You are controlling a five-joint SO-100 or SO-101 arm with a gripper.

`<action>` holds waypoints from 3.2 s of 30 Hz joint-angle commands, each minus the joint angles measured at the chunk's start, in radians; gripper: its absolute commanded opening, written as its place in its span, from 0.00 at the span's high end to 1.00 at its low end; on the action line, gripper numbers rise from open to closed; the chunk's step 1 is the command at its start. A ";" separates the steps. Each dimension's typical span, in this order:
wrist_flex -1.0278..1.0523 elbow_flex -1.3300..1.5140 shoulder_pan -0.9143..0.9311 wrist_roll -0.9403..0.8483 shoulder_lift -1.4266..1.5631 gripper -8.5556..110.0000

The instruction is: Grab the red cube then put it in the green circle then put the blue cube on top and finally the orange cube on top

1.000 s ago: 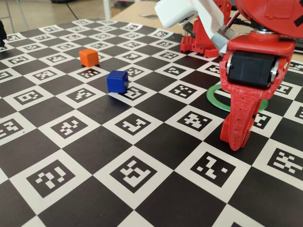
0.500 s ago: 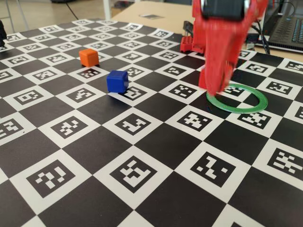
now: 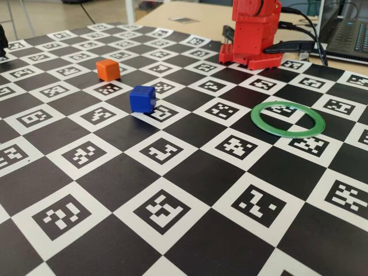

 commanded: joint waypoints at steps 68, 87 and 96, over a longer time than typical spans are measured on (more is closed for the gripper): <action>-0.699 0.577 -0.296 0.351 -0.091 0.90; -0.778 0.604 -0.299 0.380 -0.181 0.89; -0.798 0.624 -0.296 0.379 -0.187 0.89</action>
